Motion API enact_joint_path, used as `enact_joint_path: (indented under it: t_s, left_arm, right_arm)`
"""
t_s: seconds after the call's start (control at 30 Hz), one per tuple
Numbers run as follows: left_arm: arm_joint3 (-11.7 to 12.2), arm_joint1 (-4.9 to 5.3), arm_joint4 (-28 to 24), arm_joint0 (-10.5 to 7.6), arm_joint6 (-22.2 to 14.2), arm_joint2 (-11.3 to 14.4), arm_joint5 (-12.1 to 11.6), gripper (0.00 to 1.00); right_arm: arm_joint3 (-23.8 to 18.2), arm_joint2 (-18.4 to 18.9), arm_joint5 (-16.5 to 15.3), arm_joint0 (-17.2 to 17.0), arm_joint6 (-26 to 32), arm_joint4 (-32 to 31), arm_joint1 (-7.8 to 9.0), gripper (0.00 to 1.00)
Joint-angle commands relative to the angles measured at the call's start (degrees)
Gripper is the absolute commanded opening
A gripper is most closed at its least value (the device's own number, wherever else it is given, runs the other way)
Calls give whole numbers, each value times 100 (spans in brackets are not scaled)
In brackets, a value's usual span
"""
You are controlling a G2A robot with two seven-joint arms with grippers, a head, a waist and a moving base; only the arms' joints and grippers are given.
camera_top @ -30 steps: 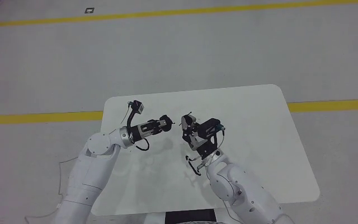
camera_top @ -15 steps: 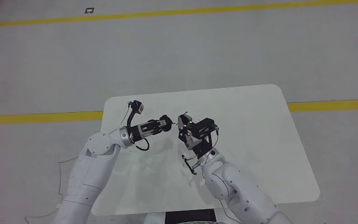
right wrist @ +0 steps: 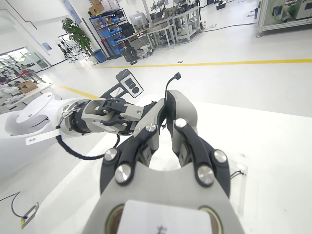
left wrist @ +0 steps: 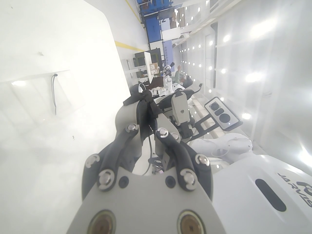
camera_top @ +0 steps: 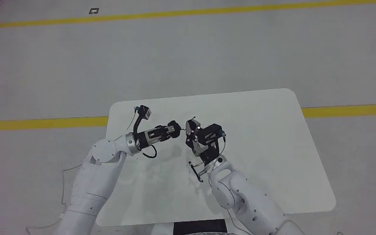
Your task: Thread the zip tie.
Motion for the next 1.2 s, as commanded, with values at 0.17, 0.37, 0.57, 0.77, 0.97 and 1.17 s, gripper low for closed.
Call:
enact_joint_path:
  t_s: [0.17, 0.37, 0.57, 0.77, 0.97, 1.17]
  left_arm:
    - [0, 0, 0, 0, 0, 0, 0, 0]
    - [0, 0, 0, 0, 0, 0, 0, 0]
    - [0, 0, 0, 0, 0, 0, 0, 0]
    - [0, 0, 0, 0, 0, 0, 0, 0]
    - [0, 0, 0, 0, 0, 0, 0, 0]
    - [0, 0, 0, 0, 0, 0, 0, 0]
  right_arm:
    - [-9, 5, 16, -34, -41, -124, -36, 0]
    - [34, -2, 62, -16, -45, -174, -78, 0]
    - [66, -2, 93, -1, -28, -219, -119, 0]
    - [84, 9, 109, -9, -8, -272, -153, 0]
    - [98, 33, 111, -22, 1, -314, -183, 0]
    - [127, 59, 92, -29, 24, -344, -210, 0]
